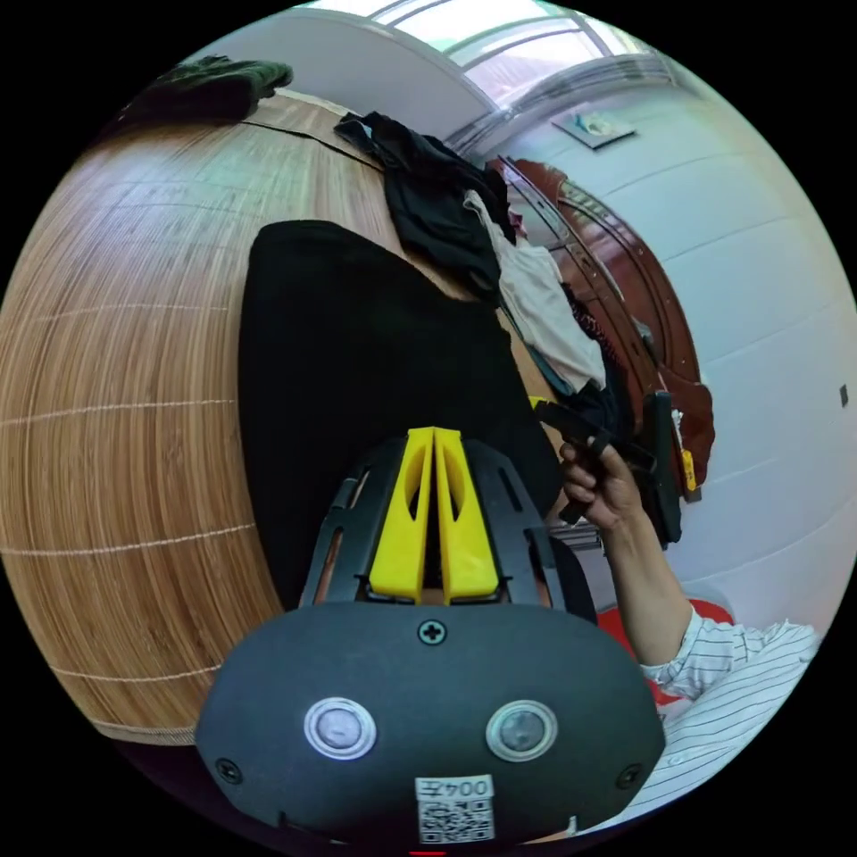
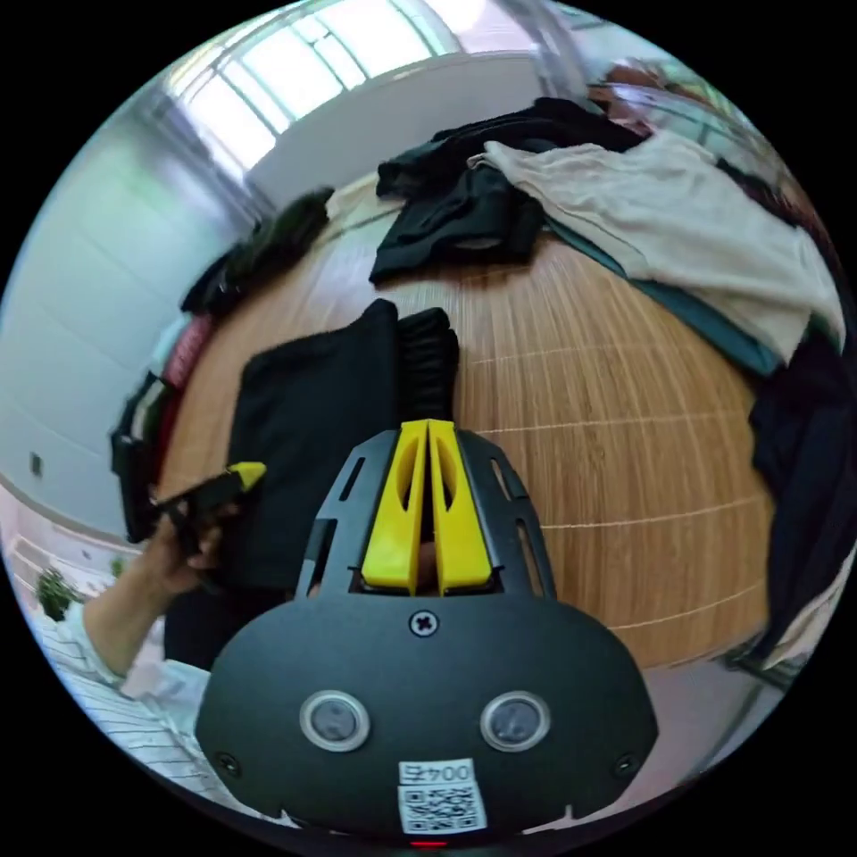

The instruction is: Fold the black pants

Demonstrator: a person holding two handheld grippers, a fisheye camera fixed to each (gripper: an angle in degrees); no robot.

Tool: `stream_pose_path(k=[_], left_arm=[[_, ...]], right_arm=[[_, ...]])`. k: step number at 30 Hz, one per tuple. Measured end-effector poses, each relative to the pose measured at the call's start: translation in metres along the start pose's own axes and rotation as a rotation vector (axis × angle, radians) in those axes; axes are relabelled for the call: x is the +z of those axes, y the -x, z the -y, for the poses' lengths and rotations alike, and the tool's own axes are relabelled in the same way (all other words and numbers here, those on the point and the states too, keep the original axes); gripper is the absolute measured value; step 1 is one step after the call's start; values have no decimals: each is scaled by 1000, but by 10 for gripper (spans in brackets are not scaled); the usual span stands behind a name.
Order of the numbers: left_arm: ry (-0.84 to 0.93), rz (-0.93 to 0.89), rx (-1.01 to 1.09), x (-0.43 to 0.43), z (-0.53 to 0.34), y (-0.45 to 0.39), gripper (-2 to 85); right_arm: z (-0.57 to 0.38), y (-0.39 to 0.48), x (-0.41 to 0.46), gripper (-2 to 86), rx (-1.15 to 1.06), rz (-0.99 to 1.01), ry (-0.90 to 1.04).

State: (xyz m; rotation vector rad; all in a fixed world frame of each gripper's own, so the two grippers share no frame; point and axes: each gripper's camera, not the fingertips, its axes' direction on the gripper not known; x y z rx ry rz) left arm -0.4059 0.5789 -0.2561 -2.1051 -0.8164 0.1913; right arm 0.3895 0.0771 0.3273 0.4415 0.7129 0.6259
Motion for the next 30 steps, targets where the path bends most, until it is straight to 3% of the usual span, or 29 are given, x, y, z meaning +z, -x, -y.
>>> stream_pose_path(k=[2, 5, 10, 16, 21, 24, 27, 30], left_arm=[[55, 41, 50, 3, 13, -17, 2], [110, 75, 120, 6, 24, -37, 2], [115, 58, 106, -1, 34, -43, 2], [138, 7, 66, -13, 46, -43, 2], [126, 4, 125, -29, 56, -67, 2], [62, -36, 105, -43, 59, -71, 3], [100, -19, 51, -40, 63, -63, 5], [70, -26, 47, -58, 64, -64, 11]], right_arm=[[-11, -17, -9, 6, 89, 161, -84], [-14, -3, -15, 33, 30, 142, -108], [-3, 1, -3, 94, -10, 233, 7], [-2, 4, 10, 36, -61, 234, 76], [-14, 45, -26, 24, -199, 103, -57], [-28, 43, -27, 34, -119, -30, -98], [-34, 26, -2, 46, -10, 19, -5], [-49, 27, -30, 22, 36, 18, -161]])
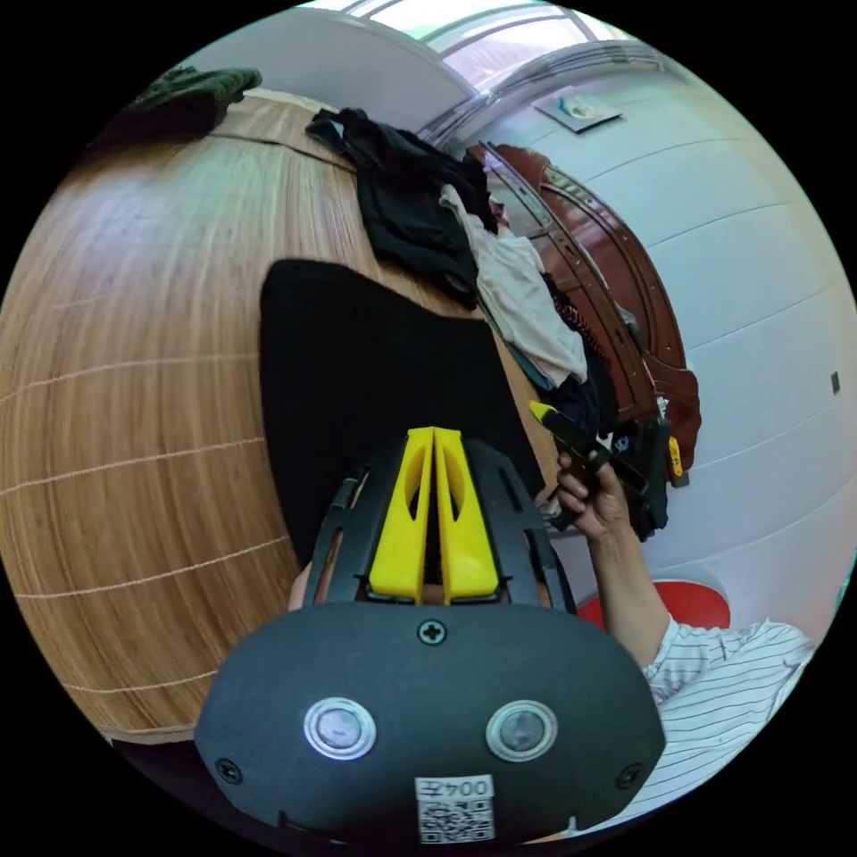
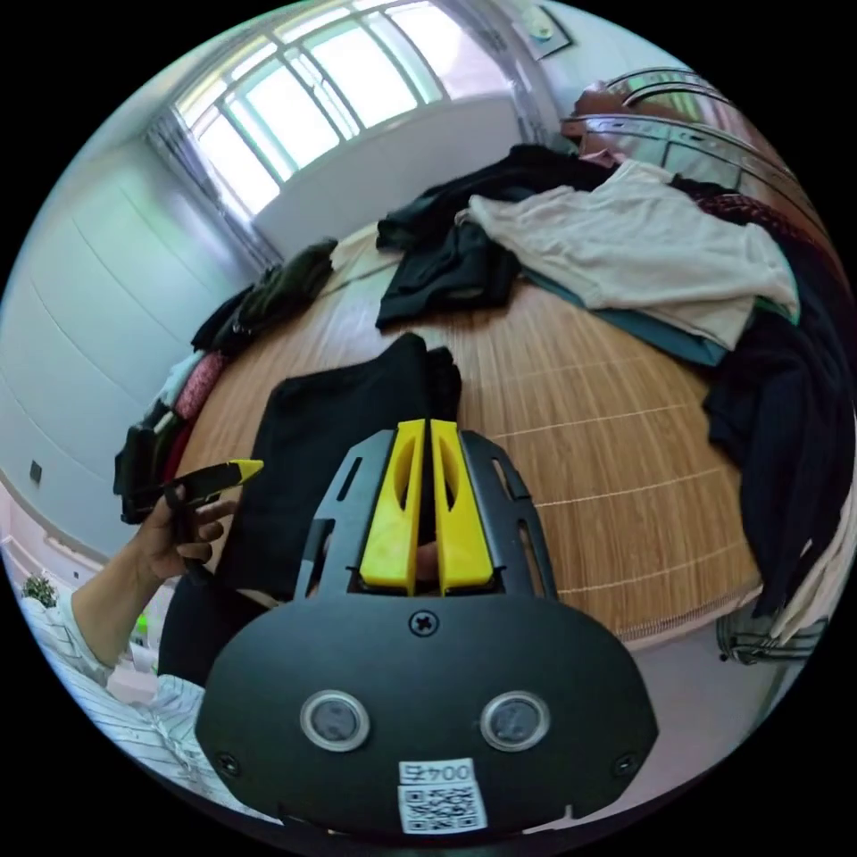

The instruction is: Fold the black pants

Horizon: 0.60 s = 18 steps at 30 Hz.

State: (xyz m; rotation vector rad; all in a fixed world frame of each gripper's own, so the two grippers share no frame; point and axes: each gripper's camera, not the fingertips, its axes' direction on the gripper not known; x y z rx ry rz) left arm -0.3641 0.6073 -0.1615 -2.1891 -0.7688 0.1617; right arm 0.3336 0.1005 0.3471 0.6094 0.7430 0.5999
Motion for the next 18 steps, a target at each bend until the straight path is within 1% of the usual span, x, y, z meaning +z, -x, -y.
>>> stream_pose_path(k=[1, 2, 3, 5, 7, 10, 12, 13, 15, 18], left_arm=[[-54, 22, 6, -17, 0, -1, 16], [-100, 62, 10, -35, 0, 1, 23], [-110, 87, 11, -42, 1, 3, 31], [-74, 193, -8, -58, 7, 18, 74], [-8, 209, -24, -57, 12, 31, 107], [66, 203, -49, -46, 16, 47, 137], [48, 197, -48, -43, 18, 53, 141], [32, 177, -56, -41, 21, 58, 142], [22, 132, -68, -36, 27, 64, 140], [28, 50, -59, -23, 39, 71, 130]], right_arm=[[-7, 0, -14, 20, 26, 13, -68], [-14, 1, -23, 26, 37, 65, -105], [-17, 1, -25, 33, 40, 94, -113], [-27, 5, -21, 76, 27, 150, -99], [-30, 9, -9, 83, 8, 181, -41], [-35, 15, 10, 62, -14, 235, 37], [-36, 18, 26, 24, -21, 147, 128], [-37, 17, 30, 6, -3, 106, 119], [-36, 13, 31, -1, 21, 141, 128], [-38, 14, 35, -6, 19, 143, 124]])
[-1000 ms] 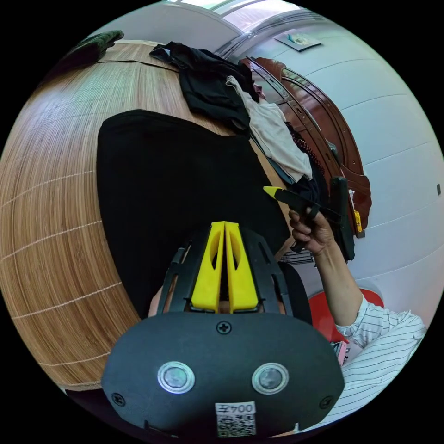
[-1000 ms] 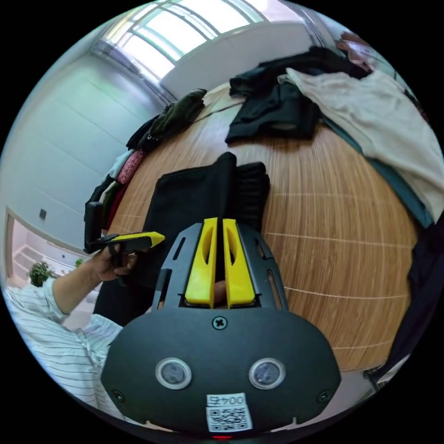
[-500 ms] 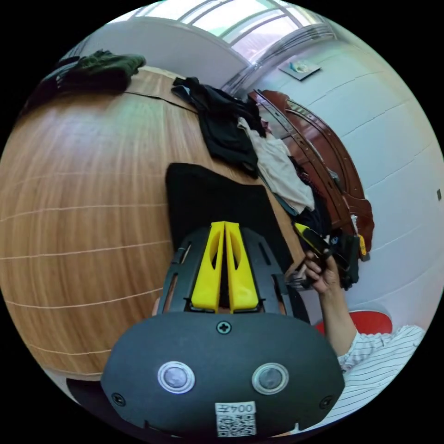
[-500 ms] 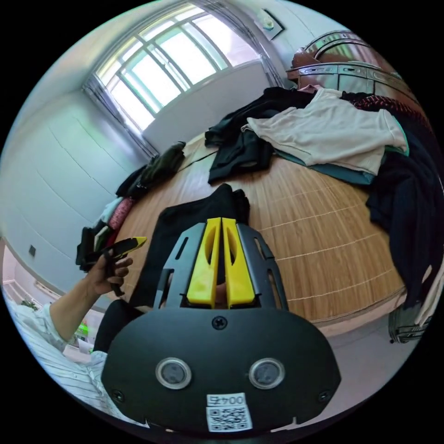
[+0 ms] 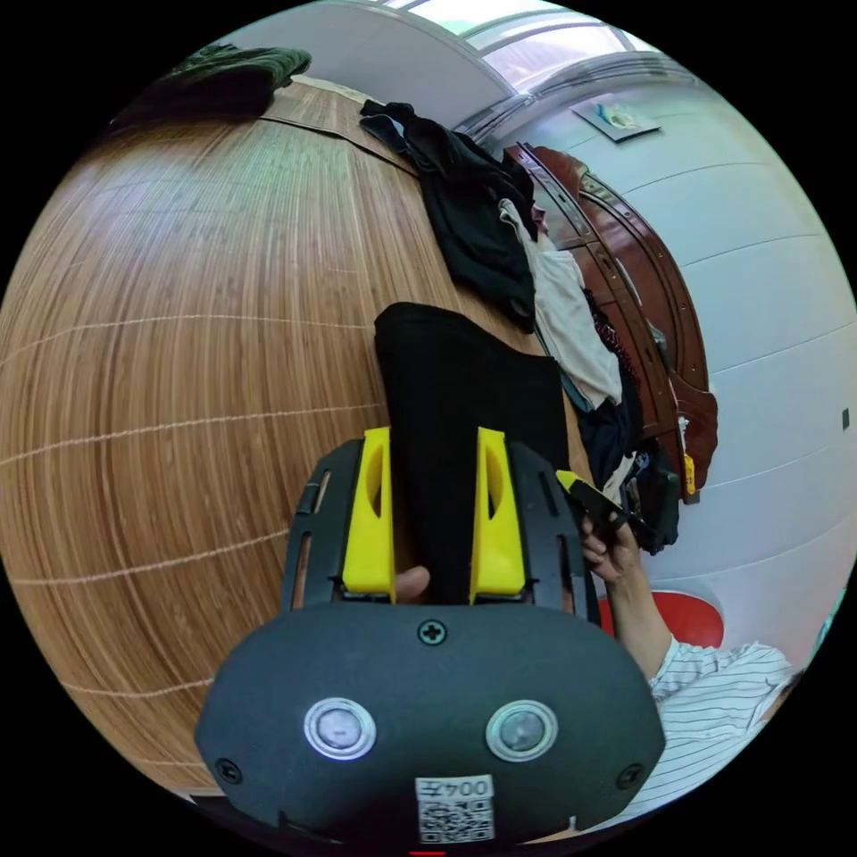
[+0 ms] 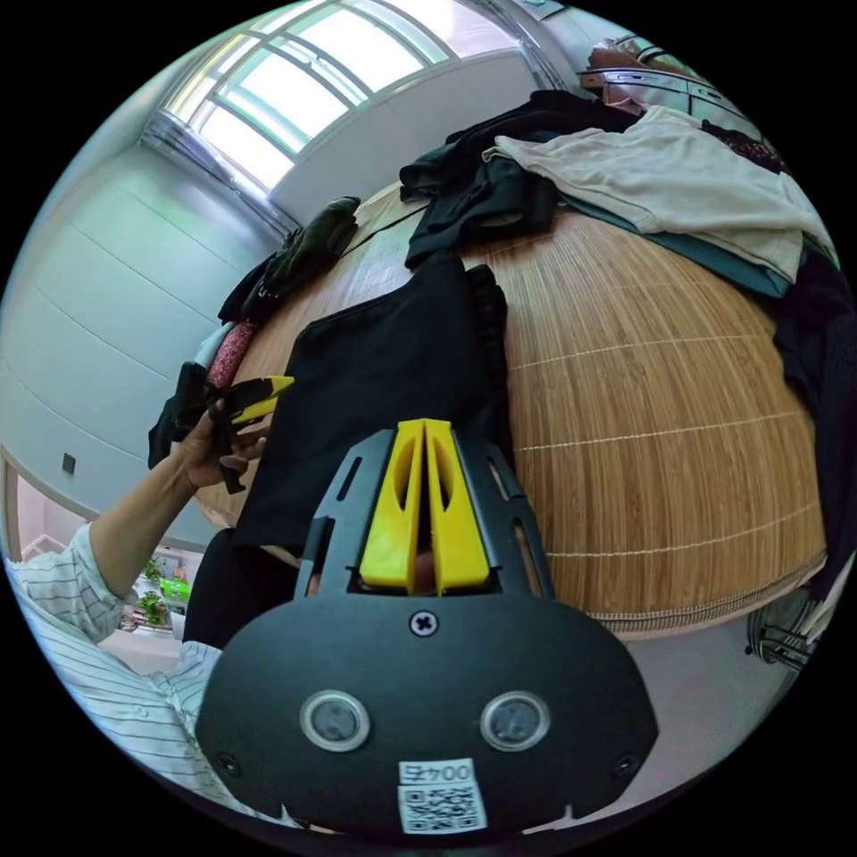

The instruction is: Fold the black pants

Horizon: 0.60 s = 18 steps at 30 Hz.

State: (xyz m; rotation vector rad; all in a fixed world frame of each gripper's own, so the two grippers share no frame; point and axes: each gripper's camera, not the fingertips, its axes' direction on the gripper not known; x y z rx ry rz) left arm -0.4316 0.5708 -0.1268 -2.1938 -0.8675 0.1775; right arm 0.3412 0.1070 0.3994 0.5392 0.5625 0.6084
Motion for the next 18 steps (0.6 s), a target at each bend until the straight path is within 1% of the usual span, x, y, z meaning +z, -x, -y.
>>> stream_pose_path(k=[4, 7, 10, 16, 18], left_arm=[[-15, -55, -21, 10, 12, 12, 112], [-28, -45, -3, 18, 10, 14, 95], [-61, 18, 51, 23, -2, 6, 84], [-183, 152, 43, 35, -39, -15, 77], [-211, 144, 30, 38, -46, -14, 78]], right_arm=[[-3, -1, 3, -8, 13, 21, -12], [-5, 0, 6, -8, 22, 26, -19], [-5, 8, 11, -8, 7, -4, -17], [-2, 25, 26, -8, -47, -58, 2], [-3, 28, 29, -8, -58, -68, 6]])
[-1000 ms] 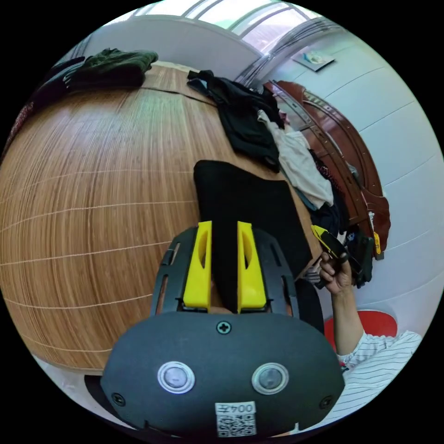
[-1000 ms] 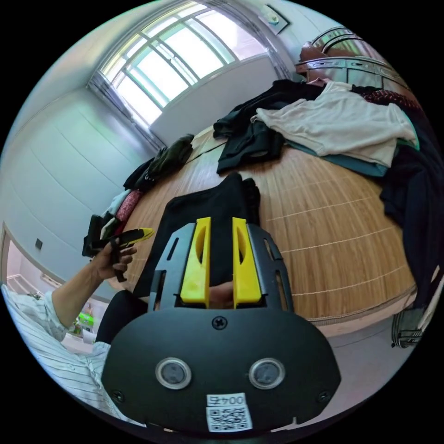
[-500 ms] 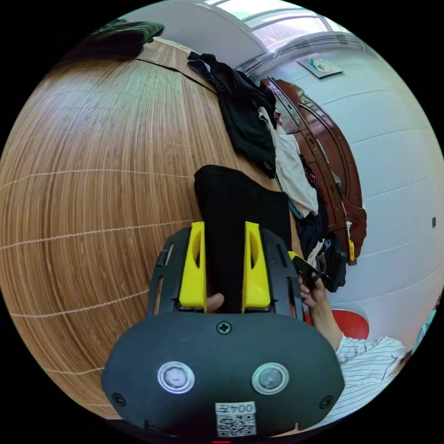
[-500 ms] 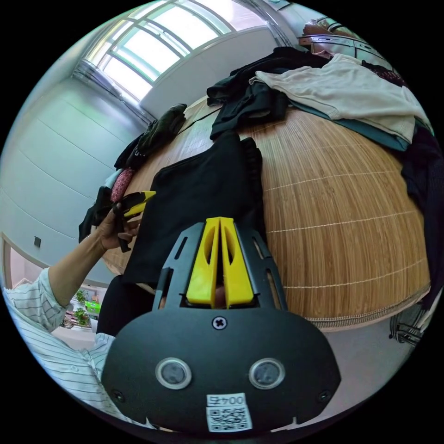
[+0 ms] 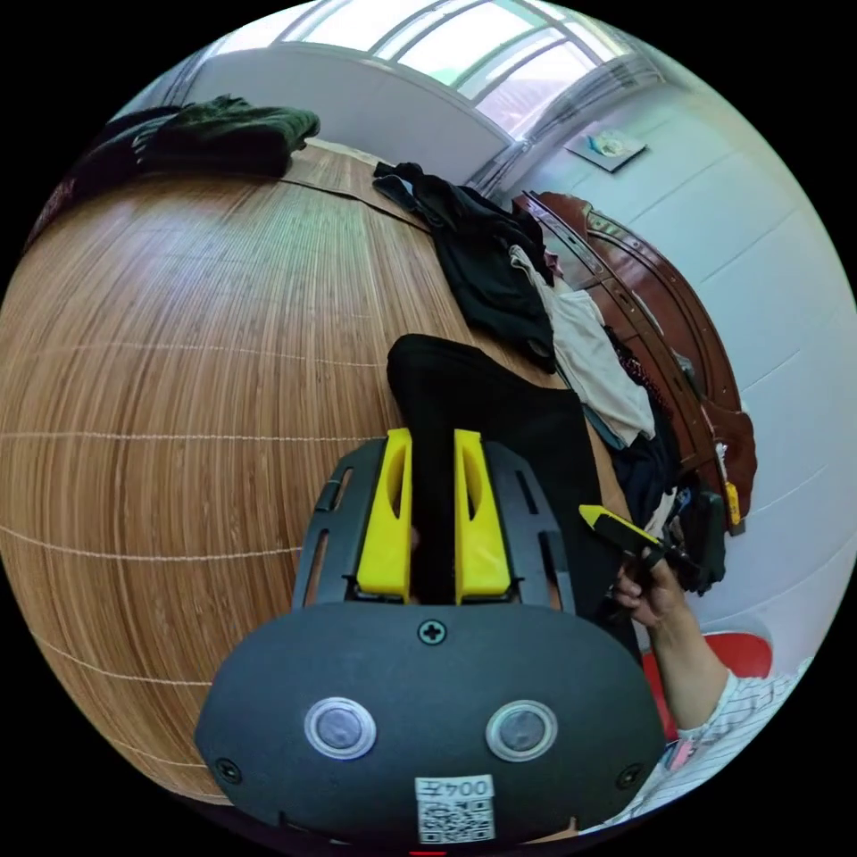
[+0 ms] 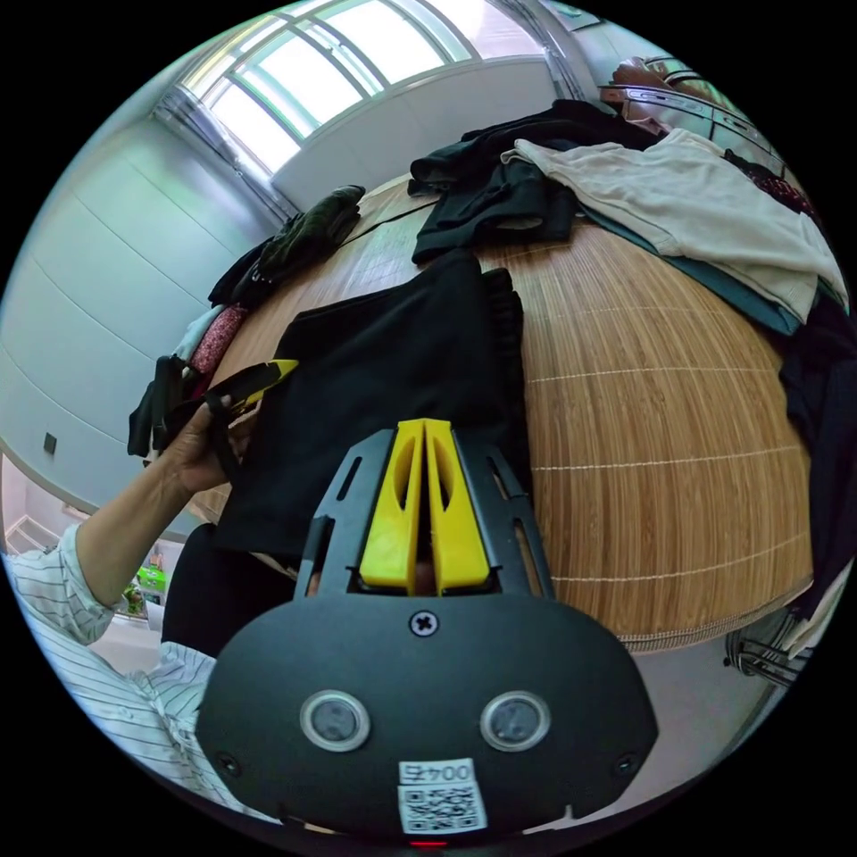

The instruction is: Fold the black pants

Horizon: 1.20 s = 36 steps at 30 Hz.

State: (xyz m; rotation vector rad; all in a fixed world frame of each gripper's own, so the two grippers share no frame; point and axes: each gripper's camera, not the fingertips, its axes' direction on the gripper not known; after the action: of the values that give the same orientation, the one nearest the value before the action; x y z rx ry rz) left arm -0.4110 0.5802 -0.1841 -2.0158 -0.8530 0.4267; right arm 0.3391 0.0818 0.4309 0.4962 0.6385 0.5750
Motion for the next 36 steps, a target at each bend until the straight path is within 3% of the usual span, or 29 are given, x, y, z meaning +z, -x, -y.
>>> stream_pose_path(k=[7, 11, 19, 27, 30, 32, 36], left_arm=[[90, -205, -128, 30, -3, 32, 86], [133, -40, 9, 47, -3, 3, 78], [32, 113, 11, 54, -46, -23, 67], [-98, 268, -174, 3, -185, -16, 70], [-185, 263, -299, -6, -239, -21, 68], [-199, 224, -361, -10, -256, -20, 59], [-207, 234, -288, -34, -263, -17, 34]], right_arm=[[-7, 4, 6, -8, 13, 18, -21], [-10, 9, 10, -8, 11, 9, -31], [-8, 22, 21, -8, -29, -21, -35], [35, 89, 66, -8, -319, -54, 135], [41, 132, 77, -8, -439, -200, 223], [32, 150, 59, -8, -403, -353, 128], [-9, 149, 19, -8, -342, -301, -11]])
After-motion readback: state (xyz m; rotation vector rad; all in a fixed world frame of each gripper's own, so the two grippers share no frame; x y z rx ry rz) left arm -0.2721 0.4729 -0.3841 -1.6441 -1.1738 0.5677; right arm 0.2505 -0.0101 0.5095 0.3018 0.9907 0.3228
